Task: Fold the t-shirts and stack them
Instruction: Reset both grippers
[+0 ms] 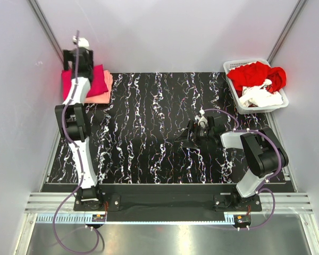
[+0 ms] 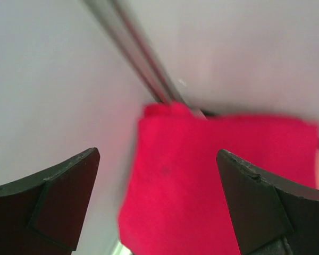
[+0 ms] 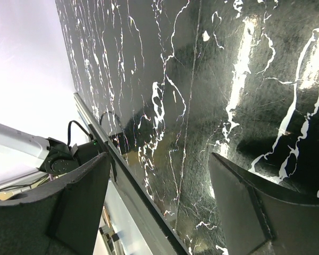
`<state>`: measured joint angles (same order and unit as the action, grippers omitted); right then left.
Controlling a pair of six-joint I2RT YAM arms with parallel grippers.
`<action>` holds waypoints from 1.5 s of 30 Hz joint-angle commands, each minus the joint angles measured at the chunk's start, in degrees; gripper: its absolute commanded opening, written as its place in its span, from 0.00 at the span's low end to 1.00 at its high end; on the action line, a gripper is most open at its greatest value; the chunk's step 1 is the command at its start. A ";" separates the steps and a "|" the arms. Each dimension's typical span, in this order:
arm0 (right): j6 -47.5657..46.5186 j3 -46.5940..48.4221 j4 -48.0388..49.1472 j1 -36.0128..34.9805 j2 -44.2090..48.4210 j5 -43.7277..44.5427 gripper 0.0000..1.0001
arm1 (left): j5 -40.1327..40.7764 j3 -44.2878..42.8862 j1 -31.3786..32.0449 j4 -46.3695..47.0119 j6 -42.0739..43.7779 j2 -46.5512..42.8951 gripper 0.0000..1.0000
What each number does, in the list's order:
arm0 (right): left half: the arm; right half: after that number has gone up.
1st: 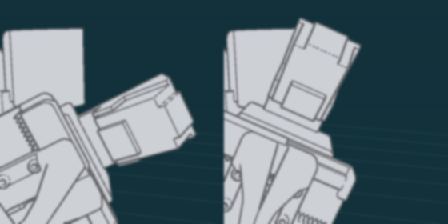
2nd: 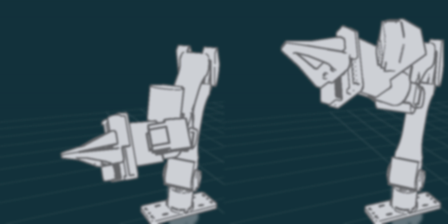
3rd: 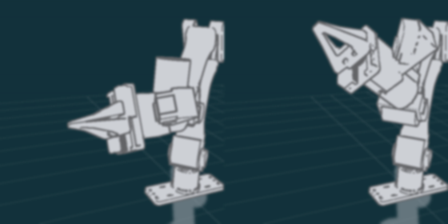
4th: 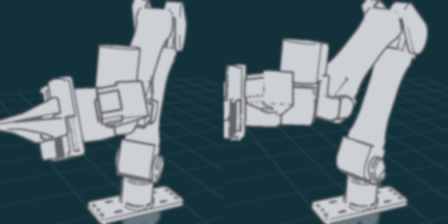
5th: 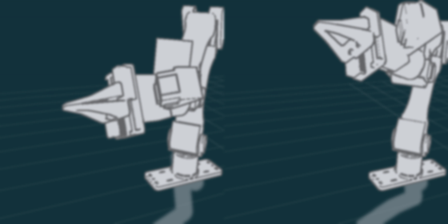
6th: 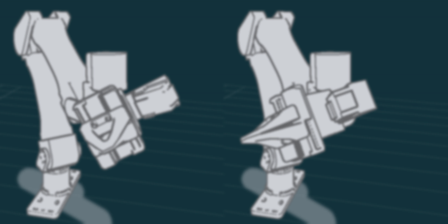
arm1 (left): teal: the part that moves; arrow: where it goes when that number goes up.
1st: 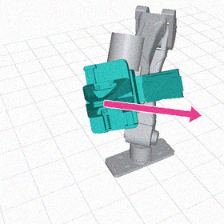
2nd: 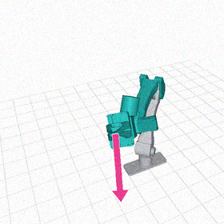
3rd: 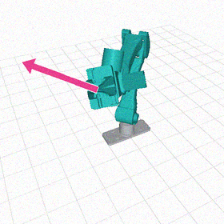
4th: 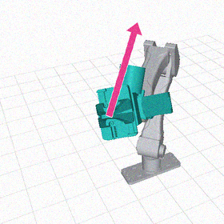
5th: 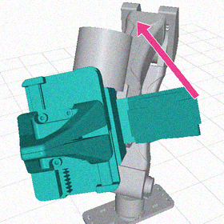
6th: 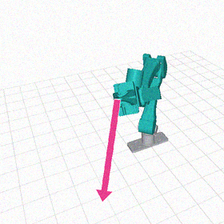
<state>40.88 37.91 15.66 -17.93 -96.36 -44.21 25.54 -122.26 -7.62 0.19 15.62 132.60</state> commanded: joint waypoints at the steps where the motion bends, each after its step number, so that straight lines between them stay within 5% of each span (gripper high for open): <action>1: -0.10 0.67 2.45 0.27 0.20 -0.79 0.82 | 4.59 7.00 6.29 6.49 1.17 -9.18 0.99; 13: -0.63 0.94 1.48 0.36 0.91 -0.36 0.86 | 2.14 19.49 26.76 -20.74 -5.43 -33.26 0.99; 17: -0.89 0.94 0.86 0.27 1.26 0.08 0.88 | 6.37 23.73 26.69 -26.61 -8.57 -40.47 0.99; 20: -1.07 0.94 0.60 0.36 1.43 0.26 0.89 | -2.57 27.67 26.95 -31.90 -14.81 -50.20 0.99; 29: -1.42 0.58 -1.07 0.09 3.54 1.93 1.00 | -22.72 57.73 27.22 -30.04 -29.75 -73.69 0.99; 37: -1.60 1.55 -2.65 -0.35 3.11 2.46 1.00 | -27.83 71.62 27.22 -36.75 -33.19 -77.39 0.99; 45: -1.68 2.08 -3.18 -0.35 2.49 2.02 1.00 | -21.13 69.77 27.30 -44.48 -34.33 -79.15 0.99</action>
<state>40.29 37.93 13.28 -18.00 -94.78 -42.57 2.85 -50.98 19.59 -42.41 -17.04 56.62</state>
